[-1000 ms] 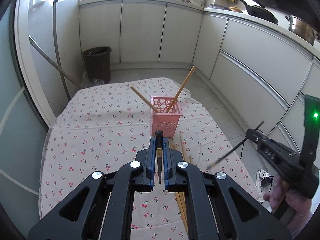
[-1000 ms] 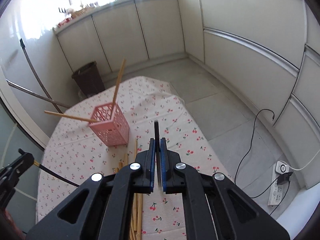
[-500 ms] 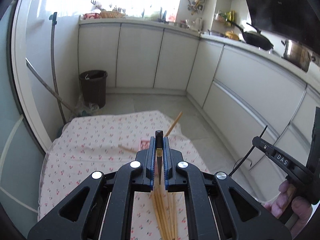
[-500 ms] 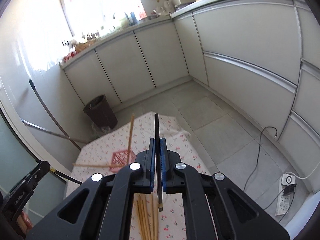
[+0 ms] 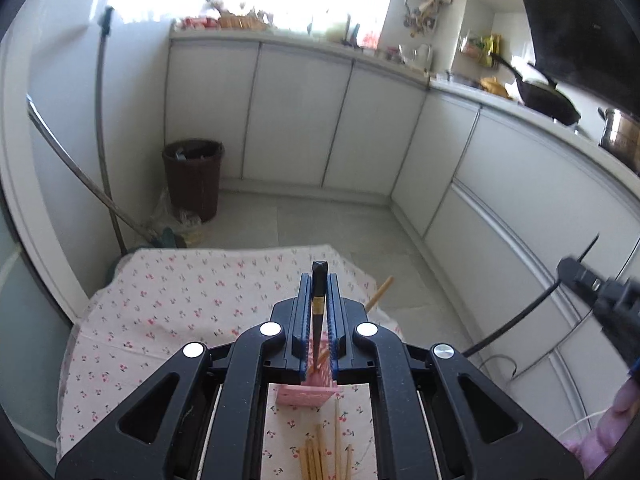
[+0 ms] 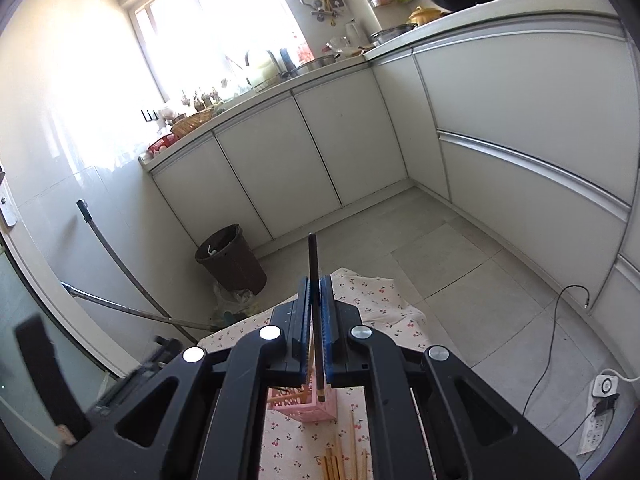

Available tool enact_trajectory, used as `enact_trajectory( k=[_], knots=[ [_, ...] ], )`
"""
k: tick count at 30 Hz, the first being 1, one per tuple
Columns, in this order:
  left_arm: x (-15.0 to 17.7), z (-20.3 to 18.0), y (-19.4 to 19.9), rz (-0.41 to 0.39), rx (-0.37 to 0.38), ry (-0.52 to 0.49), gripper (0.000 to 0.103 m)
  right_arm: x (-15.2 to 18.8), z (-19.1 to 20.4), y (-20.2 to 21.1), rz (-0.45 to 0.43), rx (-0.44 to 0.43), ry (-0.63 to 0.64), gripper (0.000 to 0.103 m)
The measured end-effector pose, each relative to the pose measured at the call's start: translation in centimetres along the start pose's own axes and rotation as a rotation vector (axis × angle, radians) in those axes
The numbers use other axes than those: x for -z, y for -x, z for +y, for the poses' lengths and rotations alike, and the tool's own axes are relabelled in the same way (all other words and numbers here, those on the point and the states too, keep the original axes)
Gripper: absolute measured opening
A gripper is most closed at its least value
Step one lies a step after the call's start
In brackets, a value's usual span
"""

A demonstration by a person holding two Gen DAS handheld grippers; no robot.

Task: Organize utensils
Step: 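Lift the black chopstick with the left gripper and carry it over the pink holder, then open the left gripper to drop the black chopstick into the holder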

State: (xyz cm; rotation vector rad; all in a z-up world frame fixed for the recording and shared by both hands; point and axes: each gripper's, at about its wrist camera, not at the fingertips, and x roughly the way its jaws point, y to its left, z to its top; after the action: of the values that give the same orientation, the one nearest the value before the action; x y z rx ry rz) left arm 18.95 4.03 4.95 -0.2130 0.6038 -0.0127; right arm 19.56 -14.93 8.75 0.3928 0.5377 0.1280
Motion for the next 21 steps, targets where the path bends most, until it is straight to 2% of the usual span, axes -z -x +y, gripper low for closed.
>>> enact_trajectory(
  k=[3,9,18,21],
  knots=[
    [0.2,1.5,-0.8,0.026,-0.013,0.047,0.021,0.0,0.9,-1.5,0.014,0.004,0.014,0.005],
    [-1.4,3.7,1.8,-0.032,0.01,0.128,0.035,0.3,3.3,-4.0,0.033,0.006,0.055,0.005],
    [-1.4,5.4,1.2,0.008,0.002,0.172,0.039,2.7,7.3,-8.6,0.09,0.009,0.106,0.005],
    [-1.3,5.7,1.3,0.009,-0.009,0.171,0.04,3.9,7.9,-9.7,0.122,0.007,0.128,0.009]
  ],
)
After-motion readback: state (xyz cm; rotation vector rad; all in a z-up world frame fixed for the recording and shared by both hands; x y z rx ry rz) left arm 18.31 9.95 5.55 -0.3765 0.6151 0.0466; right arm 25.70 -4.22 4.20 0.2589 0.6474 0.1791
